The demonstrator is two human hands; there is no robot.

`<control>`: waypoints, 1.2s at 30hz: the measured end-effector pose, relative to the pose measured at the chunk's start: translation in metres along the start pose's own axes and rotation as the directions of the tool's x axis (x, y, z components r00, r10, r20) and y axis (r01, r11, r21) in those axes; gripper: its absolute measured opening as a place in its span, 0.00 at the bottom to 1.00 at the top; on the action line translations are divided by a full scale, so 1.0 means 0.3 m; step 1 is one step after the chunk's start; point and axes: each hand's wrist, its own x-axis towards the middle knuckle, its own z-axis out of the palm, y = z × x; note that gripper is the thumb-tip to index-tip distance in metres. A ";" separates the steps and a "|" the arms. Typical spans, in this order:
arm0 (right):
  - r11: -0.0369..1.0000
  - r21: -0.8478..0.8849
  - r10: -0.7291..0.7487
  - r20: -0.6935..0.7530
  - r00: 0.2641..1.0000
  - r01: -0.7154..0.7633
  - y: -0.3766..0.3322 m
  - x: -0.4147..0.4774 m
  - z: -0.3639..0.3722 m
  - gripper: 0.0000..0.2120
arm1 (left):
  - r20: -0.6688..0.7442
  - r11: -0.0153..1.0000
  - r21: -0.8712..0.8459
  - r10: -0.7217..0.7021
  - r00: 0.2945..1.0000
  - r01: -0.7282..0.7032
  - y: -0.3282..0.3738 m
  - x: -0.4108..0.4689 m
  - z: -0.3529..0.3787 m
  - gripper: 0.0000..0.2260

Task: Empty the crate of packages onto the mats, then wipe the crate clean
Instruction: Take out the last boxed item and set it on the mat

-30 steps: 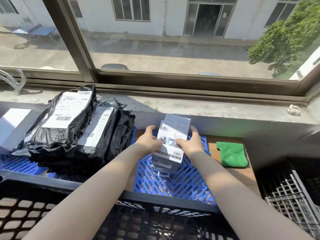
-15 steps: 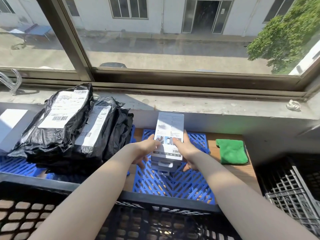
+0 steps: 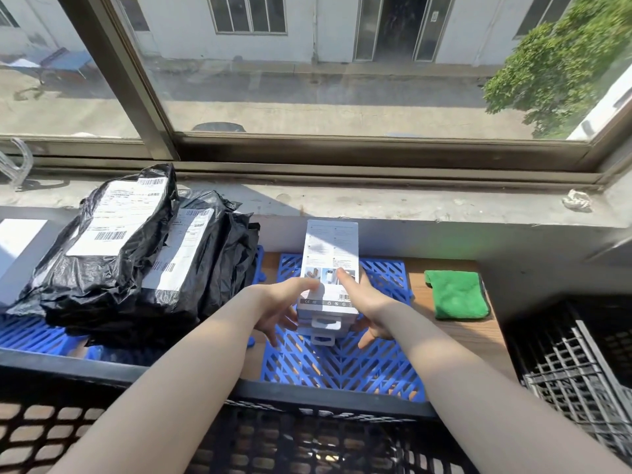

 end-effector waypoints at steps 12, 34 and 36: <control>0.997 -0.066 -0.048 -0.038 0.998 0.046 -0.005 -0.005 0.014 0.43 | -0.030 0.985 0.159 0.079 0.996 -0.073 -0.009 -0.016 0.006 0.38; 0.991 -0.107 -0.087 -0.026 0.996 0.084 -0.003 -0.011 0.013 0.40 | -0.118 0.919 0.331 0.267 0.956 -0.216 -0.027 0.024 -0.026 0.37; 0.988 -0.119 -0.100 -0.026 0.995 0.096 0.000 -0.012 0.010 0.38 | -0.127 0.923 0.322 0.263 0.956 -0.211 -0.028 0.022 -0.026 0.37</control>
